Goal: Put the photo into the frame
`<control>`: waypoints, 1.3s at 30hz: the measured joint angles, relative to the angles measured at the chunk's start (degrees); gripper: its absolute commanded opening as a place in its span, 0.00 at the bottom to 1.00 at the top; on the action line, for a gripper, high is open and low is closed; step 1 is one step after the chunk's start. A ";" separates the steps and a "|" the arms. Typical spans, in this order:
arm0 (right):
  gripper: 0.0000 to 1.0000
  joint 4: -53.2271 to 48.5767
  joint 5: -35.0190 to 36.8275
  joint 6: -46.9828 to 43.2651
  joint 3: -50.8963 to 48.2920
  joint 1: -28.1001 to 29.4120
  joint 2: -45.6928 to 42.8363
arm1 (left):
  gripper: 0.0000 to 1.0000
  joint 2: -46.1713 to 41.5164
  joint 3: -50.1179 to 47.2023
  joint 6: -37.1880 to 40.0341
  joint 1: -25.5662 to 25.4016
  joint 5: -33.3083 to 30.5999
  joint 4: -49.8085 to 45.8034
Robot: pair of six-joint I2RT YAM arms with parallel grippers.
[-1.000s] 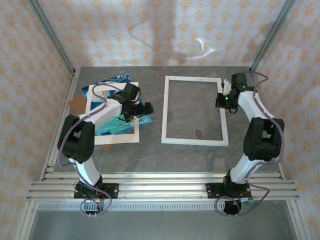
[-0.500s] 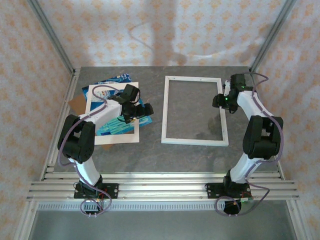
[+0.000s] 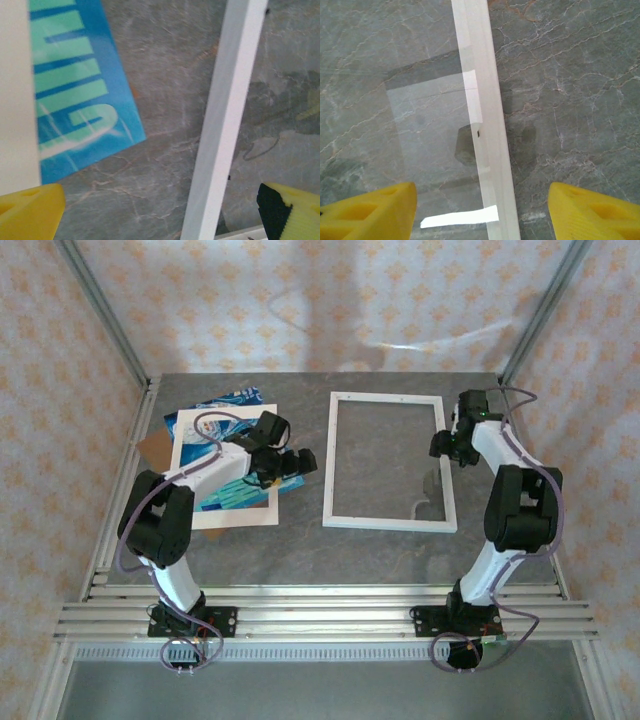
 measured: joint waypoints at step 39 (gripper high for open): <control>0.64 7.89 -7.96 6.62 -5.68 4.94 1.73 | 1.00 3.78 -4.15 -6.93 -10.40 0.44 8.68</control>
